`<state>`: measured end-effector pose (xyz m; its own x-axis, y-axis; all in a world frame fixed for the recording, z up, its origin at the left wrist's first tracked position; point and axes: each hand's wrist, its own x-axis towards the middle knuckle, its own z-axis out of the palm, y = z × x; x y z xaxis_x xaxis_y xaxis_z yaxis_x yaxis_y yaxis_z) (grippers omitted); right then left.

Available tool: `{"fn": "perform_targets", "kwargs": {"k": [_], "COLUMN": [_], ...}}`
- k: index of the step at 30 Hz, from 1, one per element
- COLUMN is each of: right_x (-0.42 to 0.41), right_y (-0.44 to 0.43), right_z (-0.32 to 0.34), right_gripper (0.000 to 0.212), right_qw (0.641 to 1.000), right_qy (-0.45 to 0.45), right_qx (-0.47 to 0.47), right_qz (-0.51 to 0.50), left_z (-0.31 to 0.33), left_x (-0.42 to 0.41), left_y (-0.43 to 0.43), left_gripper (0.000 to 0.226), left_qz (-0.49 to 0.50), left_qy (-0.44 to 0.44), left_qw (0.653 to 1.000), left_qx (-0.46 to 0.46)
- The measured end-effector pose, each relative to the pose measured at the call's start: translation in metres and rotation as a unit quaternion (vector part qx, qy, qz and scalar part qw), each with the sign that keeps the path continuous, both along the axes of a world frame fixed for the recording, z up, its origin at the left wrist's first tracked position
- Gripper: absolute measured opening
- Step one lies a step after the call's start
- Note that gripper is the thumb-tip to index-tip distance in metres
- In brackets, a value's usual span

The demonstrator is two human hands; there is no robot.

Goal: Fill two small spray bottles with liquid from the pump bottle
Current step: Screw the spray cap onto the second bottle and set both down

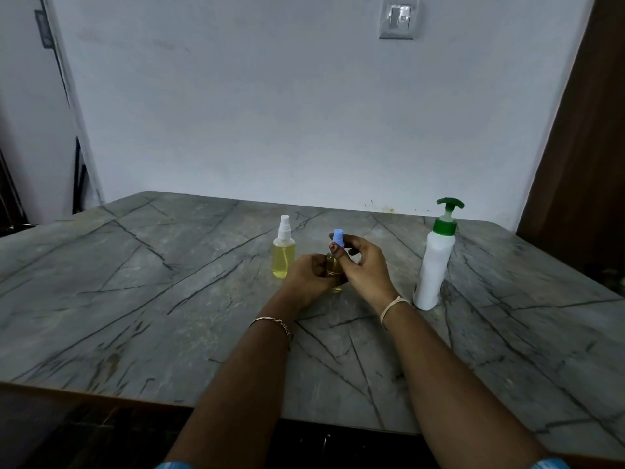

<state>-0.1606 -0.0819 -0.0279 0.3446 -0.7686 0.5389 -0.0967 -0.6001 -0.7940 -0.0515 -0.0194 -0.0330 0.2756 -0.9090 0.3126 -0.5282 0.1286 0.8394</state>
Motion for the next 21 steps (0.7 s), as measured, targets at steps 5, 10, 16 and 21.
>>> {"fn": "perform_targets", "kwargs": {"k": [5,10,16,21], "right_x": [-0.002,0.001,0.008,0.01], "right_y": [-0.008,-0.012,-0.007,0.0], "right_z": [-0.003,-0.005,-0.008,-0.006], "right_gripper": [0.043,0.041,0.037,0.038], "right_qw": [0.999,0.999,0.994,0.989], "right_qy": [0.037,0.038,0.03,0.039], "right_qx": [0.02,0.026,0.01,-0.018], "right_qz": [0.02,-0.022,-0.102,-0.143], "left_z": [0.001,0.002,0.001,-0.001], "left_x": [0.001,-0.001,0.0,0.001], "left_y": [0.0,0.001,-0.003,-0.006], "left_gripper": [0.014,0.017,0.022,0.028], "left_qz": [-0.022,-0.03,-0.008,0.014], "left_qy": [0.014,0.019,-0.016,-0.037], "left_qw": [1.0,0.999,1.0,0.999], "left_qx": [0.006,0.014,0.013,0.013]}}
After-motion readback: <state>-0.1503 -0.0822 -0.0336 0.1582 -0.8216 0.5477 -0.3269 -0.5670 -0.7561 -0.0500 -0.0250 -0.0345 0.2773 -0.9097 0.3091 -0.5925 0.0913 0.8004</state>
